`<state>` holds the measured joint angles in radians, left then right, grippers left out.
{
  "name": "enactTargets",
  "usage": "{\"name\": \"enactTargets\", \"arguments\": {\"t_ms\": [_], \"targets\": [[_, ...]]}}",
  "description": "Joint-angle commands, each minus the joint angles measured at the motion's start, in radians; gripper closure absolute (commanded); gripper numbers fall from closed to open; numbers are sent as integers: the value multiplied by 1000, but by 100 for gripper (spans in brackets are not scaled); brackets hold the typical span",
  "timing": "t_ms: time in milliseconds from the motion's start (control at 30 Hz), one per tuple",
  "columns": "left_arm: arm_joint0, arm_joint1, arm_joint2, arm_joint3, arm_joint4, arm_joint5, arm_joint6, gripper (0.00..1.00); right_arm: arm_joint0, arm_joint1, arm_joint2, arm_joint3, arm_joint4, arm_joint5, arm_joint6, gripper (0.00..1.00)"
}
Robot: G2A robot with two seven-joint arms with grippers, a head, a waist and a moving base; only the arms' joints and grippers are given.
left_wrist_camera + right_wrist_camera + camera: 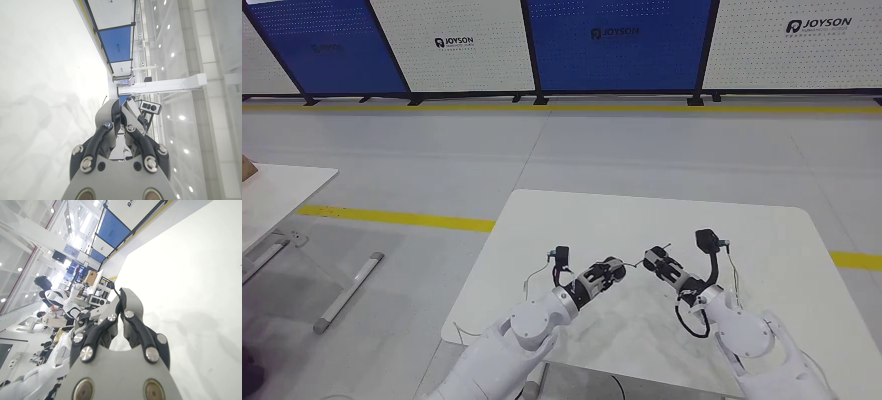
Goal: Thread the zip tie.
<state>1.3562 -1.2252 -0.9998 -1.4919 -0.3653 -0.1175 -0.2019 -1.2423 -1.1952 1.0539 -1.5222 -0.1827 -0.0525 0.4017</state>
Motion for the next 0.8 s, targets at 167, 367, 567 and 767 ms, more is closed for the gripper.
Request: {"name": "enactTargets", "arguments": {"t_ms": [167, 367, 567, 767], "targets": [[3, -2, -2, 1, -6, -7, 2, 100, -7, -3, 2, 0, -7, -6, -18, 100], [3, -2, -2, 1, -6, -7, 2, 100, -7, -3, 2, 0, -7, -6, -18, 100], [3, -2, -2, 1, -6, -7, 2, 100, -22, -6, 4, -9, -37, 12, -76, 100], [3, -2, -2, 1, -6, -7, 2, 100, -33, -9, 2, -20, -64, 22, -87, 100]]}}
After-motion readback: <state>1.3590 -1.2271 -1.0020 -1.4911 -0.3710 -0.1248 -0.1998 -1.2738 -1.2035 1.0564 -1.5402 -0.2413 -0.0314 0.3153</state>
